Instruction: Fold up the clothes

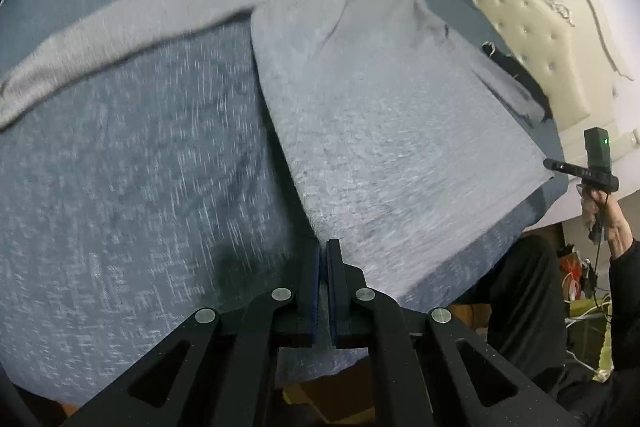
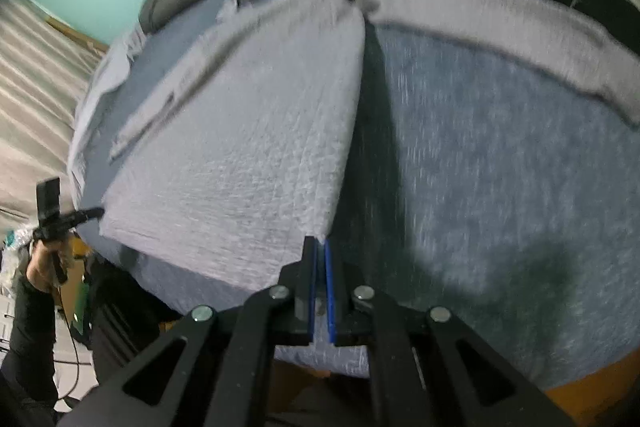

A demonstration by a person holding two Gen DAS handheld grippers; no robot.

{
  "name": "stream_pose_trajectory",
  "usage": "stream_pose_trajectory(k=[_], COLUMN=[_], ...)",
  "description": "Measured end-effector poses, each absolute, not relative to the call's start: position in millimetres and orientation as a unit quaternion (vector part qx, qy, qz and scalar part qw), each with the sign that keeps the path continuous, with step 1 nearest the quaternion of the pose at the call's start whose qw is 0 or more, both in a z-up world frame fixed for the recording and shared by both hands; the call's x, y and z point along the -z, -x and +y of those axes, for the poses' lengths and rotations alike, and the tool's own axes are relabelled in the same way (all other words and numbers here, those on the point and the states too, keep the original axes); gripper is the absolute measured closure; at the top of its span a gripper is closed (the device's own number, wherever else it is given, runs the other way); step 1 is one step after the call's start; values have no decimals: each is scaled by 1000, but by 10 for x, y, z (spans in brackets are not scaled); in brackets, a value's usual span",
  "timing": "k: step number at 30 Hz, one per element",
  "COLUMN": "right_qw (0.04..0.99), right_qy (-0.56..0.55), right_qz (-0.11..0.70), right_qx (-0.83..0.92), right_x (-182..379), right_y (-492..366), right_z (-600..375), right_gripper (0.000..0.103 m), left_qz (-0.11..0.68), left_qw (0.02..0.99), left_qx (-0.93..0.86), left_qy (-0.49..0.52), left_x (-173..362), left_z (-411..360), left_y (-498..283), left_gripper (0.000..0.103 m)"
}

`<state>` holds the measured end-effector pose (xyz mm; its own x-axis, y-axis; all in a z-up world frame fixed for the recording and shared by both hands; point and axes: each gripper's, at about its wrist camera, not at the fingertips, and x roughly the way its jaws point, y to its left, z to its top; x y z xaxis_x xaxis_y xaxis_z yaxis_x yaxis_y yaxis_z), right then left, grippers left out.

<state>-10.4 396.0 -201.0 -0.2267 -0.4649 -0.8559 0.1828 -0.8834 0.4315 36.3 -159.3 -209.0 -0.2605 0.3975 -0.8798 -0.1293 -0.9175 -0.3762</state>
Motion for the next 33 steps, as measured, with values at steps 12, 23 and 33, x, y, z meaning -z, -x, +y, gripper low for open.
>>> stream_pose_trajectory(k=[12, 23, 33], right_qw=[209, 211, 195], right_qy=[-600, -605, -613], right_qz=[-134, -127, -138], right_qx=[761, 757, 753], right_x=[2366, 2481, 2548], right_y=[-38, -106, 20], right_z=[3983, 4012, 3946], right_gripper=[100, 98, 50], left_qz=[-109, -124, -156], left_qw=[156, 160, 154], left_qx=[-779, -759, -752], left_qy=[597, 618, 621], left_x=[2315, 2562, 2649], left_z=[-1624, -1639, -1684], left_y=[-470, -457, -434], left_gripper=[100, 100, 61])
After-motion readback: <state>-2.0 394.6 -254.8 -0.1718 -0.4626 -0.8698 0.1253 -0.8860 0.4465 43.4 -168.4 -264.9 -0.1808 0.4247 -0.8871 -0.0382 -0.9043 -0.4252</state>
